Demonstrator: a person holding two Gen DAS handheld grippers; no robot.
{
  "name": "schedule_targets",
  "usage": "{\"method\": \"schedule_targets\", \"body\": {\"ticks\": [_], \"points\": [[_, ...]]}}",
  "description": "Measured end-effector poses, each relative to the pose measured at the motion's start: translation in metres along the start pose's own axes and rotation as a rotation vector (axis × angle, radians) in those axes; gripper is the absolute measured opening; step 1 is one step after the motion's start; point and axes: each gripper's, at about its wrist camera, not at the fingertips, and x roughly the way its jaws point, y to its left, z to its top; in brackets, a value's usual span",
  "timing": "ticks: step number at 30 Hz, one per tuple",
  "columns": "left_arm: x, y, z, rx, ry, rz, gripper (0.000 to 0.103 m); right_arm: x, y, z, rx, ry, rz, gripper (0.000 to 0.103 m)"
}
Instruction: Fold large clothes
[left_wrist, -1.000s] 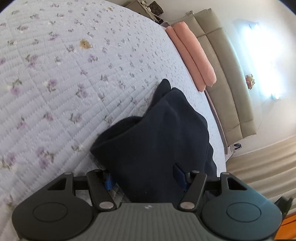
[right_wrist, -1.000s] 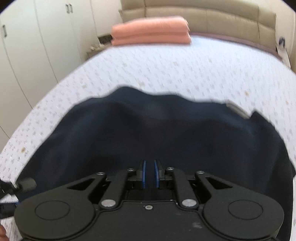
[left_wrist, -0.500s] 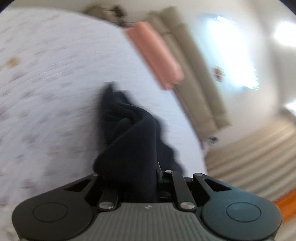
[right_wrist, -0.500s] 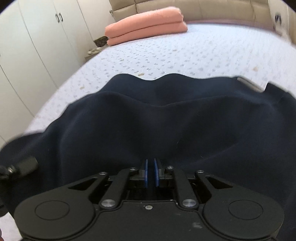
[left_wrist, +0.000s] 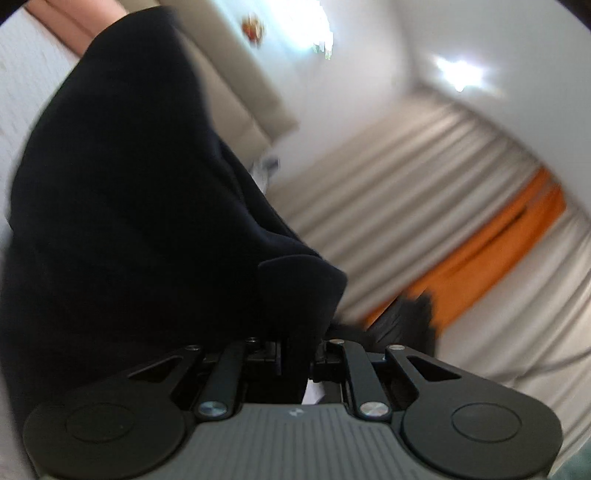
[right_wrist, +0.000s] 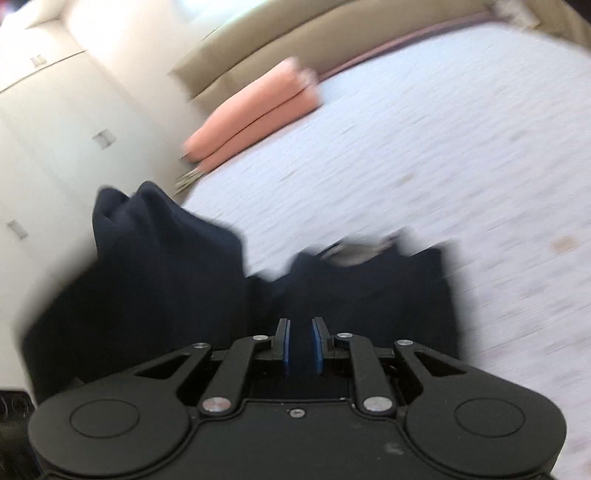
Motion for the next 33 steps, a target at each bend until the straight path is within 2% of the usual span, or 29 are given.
{"method": "schedule_targets", "body": {"ticks": [4,6,8,9,10,14,16,18,20,21,22,23,24,27,29,31,33], "points": [[0.066,0.021,-0.036,-0.011,0.221,0.06,0.013,-0.022,-0.047,0.011,-0.044,-0.014,-0.166,0.023],[0.089,0.027,-0.06,0.033,0.325,0.135,0.013,-0.023,-0.063,0.014,-0.046,0.004,-0.184,0.029],[0.101,0.022,-0.077,0.114,0.375,0.214,0.013,-0.022,-0.067,0.013,-0.046,0.022,-0.157,0.049],[0.103,0.021,-0.077,0.118,0.372,0.228,0.013,-0.019,-0.066,0.015,-0.057,0.021,-0.135,0.067],[0.103,0.02,-0.076,0.108,0.367,0.229,0.013,-0.016,-0.063,0.019,-0.073,0.013,-0.103,0.08],[0.094,0.014,-0.066,0.103,0.352,0.247,0.013,0.012,-0.047,0.048,-0.122,-0.014,0.026,0.082],[0.084,0.009,-0.071,0.116,0.368,0.253,0.013,0.035,-0.045,0.065,-0.132,-0.005,0.06,0.083],[0.082,0.01,-0.074,0.117,0.387,0.257,0.013,0.063,-0.049,0.08,-0.088,0.054,0.101,0.083],[0.083,0.011,-0.076,0.123,0.404,0.263,0.013,0.094,-0.058,0.088,0.002,0.18,0.182,0.085],[0.082,0.011,-0.076,0.129,0.409,0.265,0.013,0.11,-0.062,0.089,0.07,0.261,0.255,0.072],[0.087,0.01,-0.074,0.13,0.41,0.265,0.013,0.118,-0.065,0.089,0.114,0.284,0.295,0.043],[0.086,0.003,-0.075,0.13,0.409,0.261,0.012,0.12,-0.065,0.087,0.126,0.269,0.295,0.034],[0.085,0.003,-0.073,0.128,0.406,0.254,0.011,0.117,-0.062,0.087,0.112,0.251,0.264,0.015],[0.081,0.001,-0.066,0.132,0.403,0.242,0.01,0.086,-0.057,0.088,0.071,0.158,0.21,0.009],[0.07,0.009,-0.067,0.13,0.411,0.223,0.01,0.057,-0.054,0.088,0.023,0.085,0.137,0.008],[0.069,0.017,-0.067,0.101,0.463,0.176,0.01,0.049,-0.059,0.083,0.015,0.071,0.075,0.008],[0.068,0.02,-0.067,0.105,0.501,0.17,0.01,0.069,-0.068,0.071,0.004,0.108,-0.016,0.008]]}}
